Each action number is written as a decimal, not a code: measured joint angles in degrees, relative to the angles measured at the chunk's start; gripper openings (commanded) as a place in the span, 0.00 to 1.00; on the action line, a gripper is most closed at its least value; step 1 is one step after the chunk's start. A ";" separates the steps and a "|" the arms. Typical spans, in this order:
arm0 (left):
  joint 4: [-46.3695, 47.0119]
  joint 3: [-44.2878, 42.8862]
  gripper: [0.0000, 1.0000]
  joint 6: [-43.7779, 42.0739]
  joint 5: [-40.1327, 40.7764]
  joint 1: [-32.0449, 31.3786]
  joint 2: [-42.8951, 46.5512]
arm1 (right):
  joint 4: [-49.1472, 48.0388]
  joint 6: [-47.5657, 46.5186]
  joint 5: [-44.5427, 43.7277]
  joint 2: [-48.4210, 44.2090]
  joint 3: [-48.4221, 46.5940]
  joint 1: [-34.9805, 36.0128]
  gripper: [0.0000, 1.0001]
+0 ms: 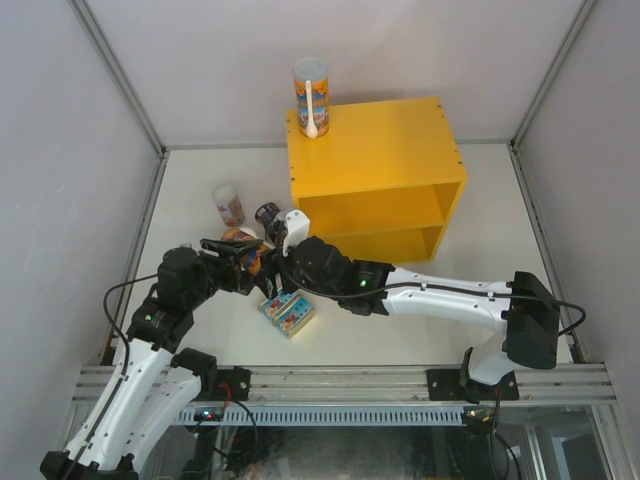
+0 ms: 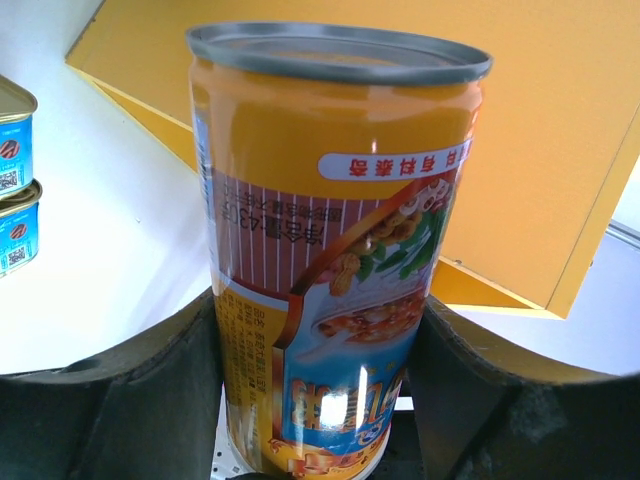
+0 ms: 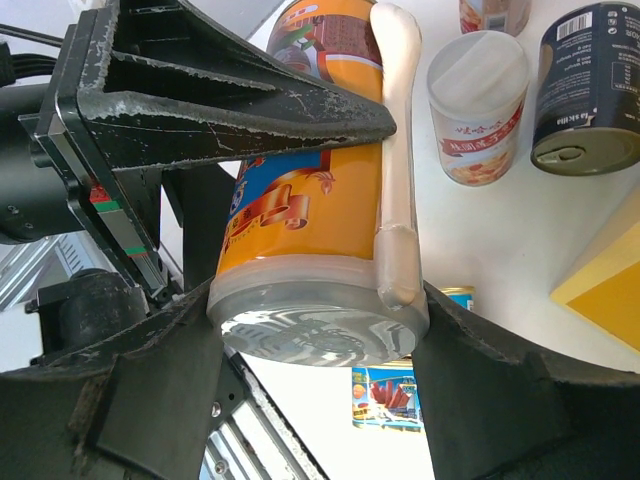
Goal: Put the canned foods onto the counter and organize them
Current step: Place the canned food on the counter.
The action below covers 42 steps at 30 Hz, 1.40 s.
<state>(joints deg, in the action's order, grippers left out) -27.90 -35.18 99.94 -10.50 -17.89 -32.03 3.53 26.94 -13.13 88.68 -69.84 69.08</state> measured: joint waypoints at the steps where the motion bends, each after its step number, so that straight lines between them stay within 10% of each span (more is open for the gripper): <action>1: 0.13 0.13 0.67 0.00 -0.20 0.00 0.00 | 0.24 -0.02 0.09 -0.09 0.00 -0.09 0.09; 42: 6.32 7.28 0.74 -0.24 -5.75 -0.35 1.64 | 11.32 -0.07 -0.96 -7.37 6.43 -2.80 0.07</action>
<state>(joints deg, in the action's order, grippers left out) -21.58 -27.90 99.70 -16.25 -18.24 -30.39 14.85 26.87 -14.09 81.32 -63.42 66.28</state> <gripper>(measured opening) 0.745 0.662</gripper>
